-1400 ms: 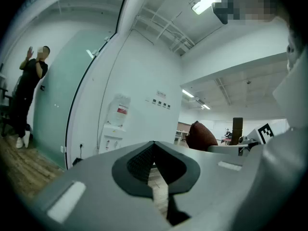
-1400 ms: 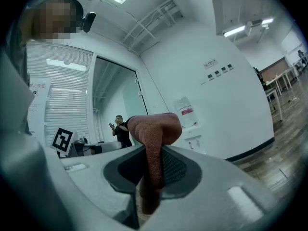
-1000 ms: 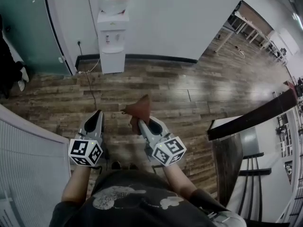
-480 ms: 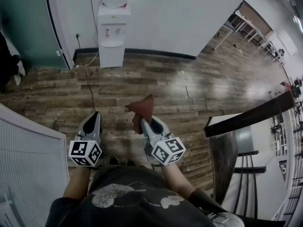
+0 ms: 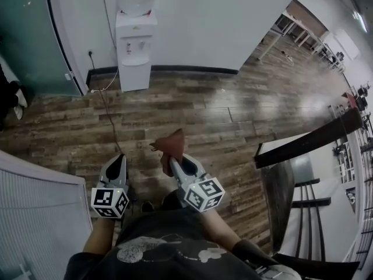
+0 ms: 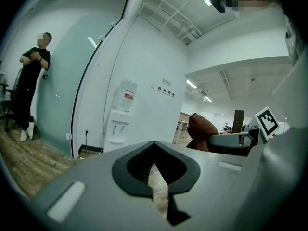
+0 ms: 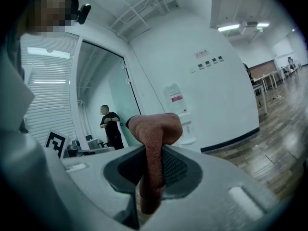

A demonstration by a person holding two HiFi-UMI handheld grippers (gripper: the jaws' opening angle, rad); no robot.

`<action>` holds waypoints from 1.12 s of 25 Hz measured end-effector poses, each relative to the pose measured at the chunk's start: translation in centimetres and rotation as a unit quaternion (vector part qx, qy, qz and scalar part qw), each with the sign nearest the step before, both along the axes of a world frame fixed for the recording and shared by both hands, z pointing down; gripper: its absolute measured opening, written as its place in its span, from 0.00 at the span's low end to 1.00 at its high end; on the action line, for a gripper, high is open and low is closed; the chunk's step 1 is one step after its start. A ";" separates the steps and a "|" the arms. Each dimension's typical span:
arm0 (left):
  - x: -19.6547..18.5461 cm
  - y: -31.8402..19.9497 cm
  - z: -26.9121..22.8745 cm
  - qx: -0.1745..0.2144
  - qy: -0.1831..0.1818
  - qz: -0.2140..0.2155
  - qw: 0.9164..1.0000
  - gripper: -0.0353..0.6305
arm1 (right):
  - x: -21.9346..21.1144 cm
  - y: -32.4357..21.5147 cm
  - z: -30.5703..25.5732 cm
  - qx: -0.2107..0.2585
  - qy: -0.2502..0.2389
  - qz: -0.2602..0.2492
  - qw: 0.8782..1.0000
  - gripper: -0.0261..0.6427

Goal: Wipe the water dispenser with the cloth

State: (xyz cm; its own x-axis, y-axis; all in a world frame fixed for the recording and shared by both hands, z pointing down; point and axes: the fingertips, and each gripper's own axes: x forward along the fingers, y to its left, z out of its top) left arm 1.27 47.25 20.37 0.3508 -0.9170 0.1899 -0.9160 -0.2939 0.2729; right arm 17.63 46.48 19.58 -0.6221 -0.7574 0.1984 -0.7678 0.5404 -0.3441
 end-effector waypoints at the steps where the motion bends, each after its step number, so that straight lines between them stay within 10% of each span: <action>1: -0.1 -0.2 0.3 -0.004 0.000 0.001 1.000 0.08 | -0.1 -0.2 0.2 -0.001 0.006 -0.002 1.000 0.13; 28: -3.4 -24.8 -0.7 0.031 -0.105 -0.157 0.981 0.08 | 1.9 -29.4 3.3 -0.030 -0.019 -0.079 0.996 0.13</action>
